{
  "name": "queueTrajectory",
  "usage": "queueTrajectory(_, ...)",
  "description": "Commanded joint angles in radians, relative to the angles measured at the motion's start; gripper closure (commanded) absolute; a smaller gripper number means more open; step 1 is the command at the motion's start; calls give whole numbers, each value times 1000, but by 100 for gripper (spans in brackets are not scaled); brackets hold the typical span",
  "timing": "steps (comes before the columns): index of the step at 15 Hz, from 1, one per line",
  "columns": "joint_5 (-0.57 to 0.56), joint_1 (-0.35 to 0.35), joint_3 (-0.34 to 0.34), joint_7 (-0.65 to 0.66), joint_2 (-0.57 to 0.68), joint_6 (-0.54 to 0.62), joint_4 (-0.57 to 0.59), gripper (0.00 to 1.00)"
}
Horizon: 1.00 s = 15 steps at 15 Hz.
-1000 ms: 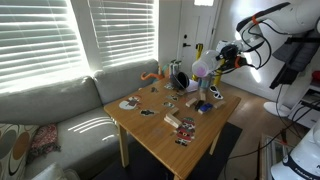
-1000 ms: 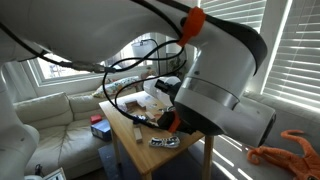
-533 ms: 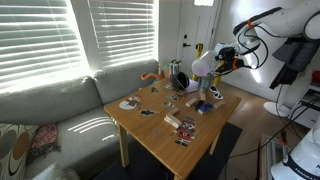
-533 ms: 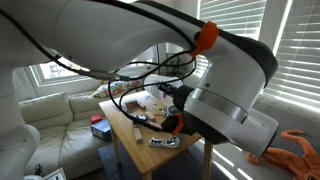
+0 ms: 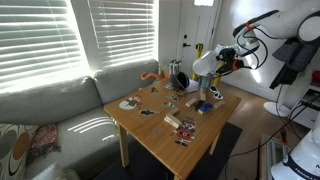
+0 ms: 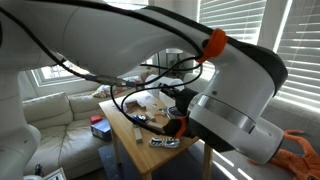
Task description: Pour the contents in the container into the silver pot
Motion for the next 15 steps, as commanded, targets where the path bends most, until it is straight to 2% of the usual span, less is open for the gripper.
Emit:
queueTrajectory(1,21,-23,17,1,19,-40,31,99)
queueTrajectory(5,-3,-16,11,24,-19,-20,27,99)
queueTrajectory(9,-56,15,4,78,-126,85,8,99)
queueTrajectory(12,-117,60,24,159,-247,250,-16,99)
queueTrajectory(15,-183,114,82,270,-358,448,-29,99)
